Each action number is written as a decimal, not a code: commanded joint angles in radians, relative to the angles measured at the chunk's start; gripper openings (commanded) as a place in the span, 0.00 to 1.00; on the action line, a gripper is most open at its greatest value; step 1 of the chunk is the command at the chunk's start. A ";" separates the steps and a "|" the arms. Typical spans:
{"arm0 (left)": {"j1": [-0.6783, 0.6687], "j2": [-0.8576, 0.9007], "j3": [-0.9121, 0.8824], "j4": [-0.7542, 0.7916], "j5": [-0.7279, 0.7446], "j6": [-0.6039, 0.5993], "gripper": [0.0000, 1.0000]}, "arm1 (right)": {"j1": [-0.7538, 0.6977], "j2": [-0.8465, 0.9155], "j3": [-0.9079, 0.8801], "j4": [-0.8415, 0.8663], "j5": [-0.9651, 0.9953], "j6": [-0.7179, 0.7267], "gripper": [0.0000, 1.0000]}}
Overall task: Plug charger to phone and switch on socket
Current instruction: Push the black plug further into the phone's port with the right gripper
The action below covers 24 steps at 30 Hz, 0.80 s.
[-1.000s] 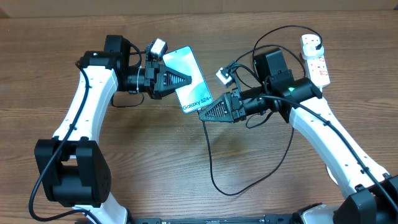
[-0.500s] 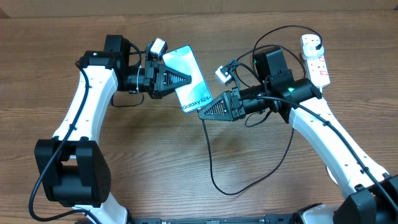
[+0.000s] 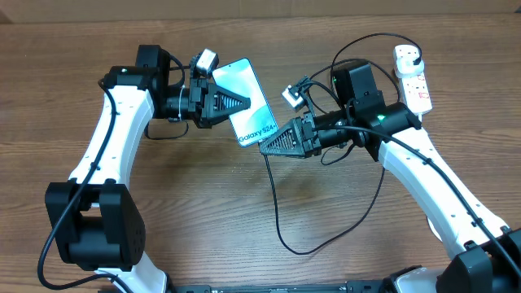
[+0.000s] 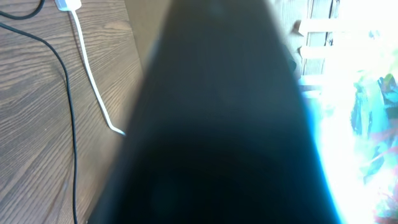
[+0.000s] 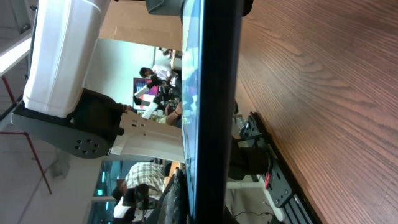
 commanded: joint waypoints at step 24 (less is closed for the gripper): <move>-0.028 -0.033 0.012 -0.014 0.019 0.016 0.04 | -0.026 0.010 0.019 0.061 0.066 0.050 0.21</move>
